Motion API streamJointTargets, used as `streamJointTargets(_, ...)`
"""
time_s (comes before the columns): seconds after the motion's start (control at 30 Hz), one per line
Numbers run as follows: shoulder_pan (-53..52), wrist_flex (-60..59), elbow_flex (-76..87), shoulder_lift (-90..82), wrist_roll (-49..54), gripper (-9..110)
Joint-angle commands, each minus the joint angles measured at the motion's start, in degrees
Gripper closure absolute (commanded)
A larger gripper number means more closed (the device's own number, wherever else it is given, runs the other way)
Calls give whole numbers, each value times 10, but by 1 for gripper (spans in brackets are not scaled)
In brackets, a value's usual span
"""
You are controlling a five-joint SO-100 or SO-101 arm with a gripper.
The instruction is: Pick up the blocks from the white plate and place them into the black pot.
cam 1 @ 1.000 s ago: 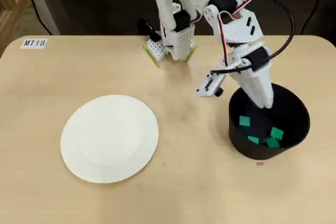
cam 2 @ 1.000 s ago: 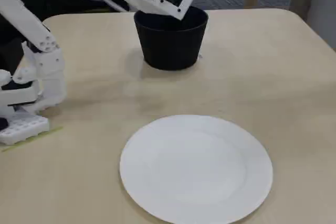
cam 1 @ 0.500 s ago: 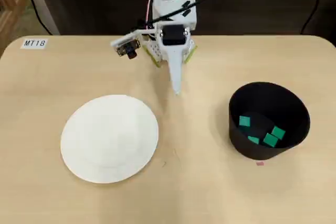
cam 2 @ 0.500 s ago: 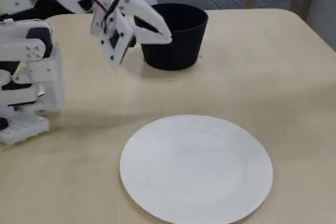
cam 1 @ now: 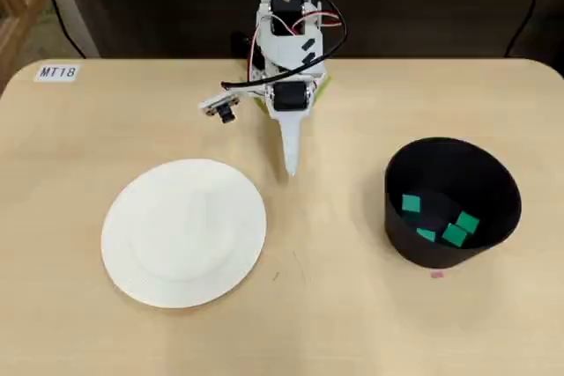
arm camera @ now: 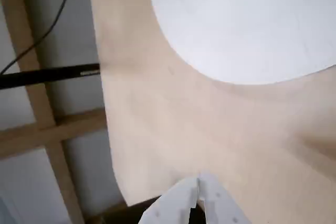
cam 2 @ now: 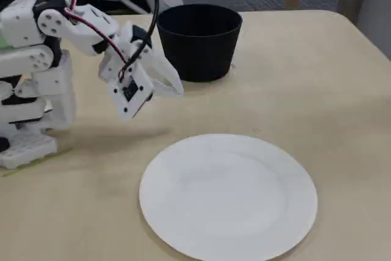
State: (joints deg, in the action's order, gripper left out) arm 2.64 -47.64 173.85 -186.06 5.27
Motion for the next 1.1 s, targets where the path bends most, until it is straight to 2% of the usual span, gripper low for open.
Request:
streamJointTargets(0.0,4,6,3,-3,4,104)
streamJointTargets(0.57,20,6,10,-3,18,102)
streamJointTargets(0.73,20,73,31,-4,13,104)
streamJointTargets(1.07,20,70,31,-4,13,104)
